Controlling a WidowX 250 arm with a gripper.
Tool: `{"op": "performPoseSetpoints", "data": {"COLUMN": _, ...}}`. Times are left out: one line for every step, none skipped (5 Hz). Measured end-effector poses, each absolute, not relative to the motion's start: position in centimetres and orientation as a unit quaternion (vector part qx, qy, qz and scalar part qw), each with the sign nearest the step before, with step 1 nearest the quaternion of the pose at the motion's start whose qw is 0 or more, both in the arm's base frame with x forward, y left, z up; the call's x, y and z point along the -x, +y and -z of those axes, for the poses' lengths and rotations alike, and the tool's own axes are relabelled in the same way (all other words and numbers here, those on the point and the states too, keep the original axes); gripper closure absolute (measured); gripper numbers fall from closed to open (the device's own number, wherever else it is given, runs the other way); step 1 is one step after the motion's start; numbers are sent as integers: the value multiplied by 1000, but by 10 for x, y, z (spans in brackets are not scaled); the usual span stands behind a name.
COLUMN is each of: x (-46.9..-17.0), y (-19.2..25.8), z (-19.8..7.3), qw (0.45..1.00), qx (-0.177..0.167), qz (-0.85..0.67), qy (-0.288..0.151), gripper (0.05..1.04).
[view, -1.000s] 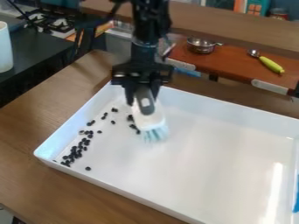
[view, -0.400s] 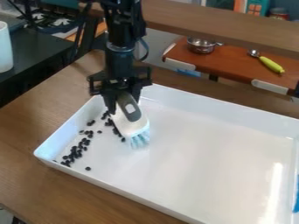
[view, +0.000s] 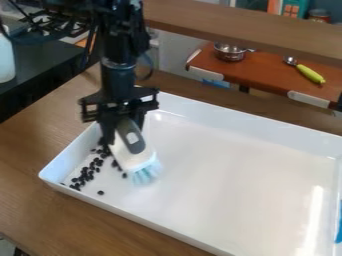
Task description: Sweep into pile
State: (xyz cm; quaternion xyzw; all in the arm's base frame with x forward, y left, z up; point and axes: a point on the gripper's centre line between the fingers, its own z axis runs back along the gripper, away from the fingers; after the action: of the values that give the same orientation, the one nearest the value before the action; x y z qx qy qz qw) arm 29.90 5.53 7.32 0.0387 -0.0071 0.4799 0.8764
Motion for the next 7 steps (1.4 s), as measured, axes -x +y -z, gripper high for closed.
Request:
{"op": "performPoseSetpoints", "data": {"x": -283, "y": 55, "z": -75, "qw": 874, "qx": -40, "qz": -484, "qy": -4, "gripper": 588}}
{"op": "performPoseSetpoints", "data": {"x": -285, "y": 49, "z": -78, "qw": 878, "qx": -29, "qz": -477, "qy": -17, "gripper": 588}}
{"op": "performPoseSetpoints", "data": {"x": -296, "y": 22, "z": -93, "qw": 896, "qx": -1, "qz": -442, "qy": -41, "gripper": 588}}
{"op": "performPoseSetpoints", "data": {"x": -309, "y": -7, "z": -113, "qw": 912, "qx": 30, "qz": -403, "qy": -72, "gripper": 588}}
{"op": "performPoseSetpoints", "data": {"x": -315, "y": -44, "z": -126, "qw": 931, "qx": 48, "qz": -353, "qy": -81, "gripper": 588}}
{"op": "performPoseSetpoints", "data": {"x": -313, "y": -82, "z": -117, "qw": 955, "qx": 42, "qz": -286, "qy": -66, "gripper": 588}}
{"op": "performPoseSetpoints", "data": {"x": -309, "y": -100, "z": -105, "qw": 968, "qx": 29, "qz": -243, "qy": -56, "gripper": 588}}
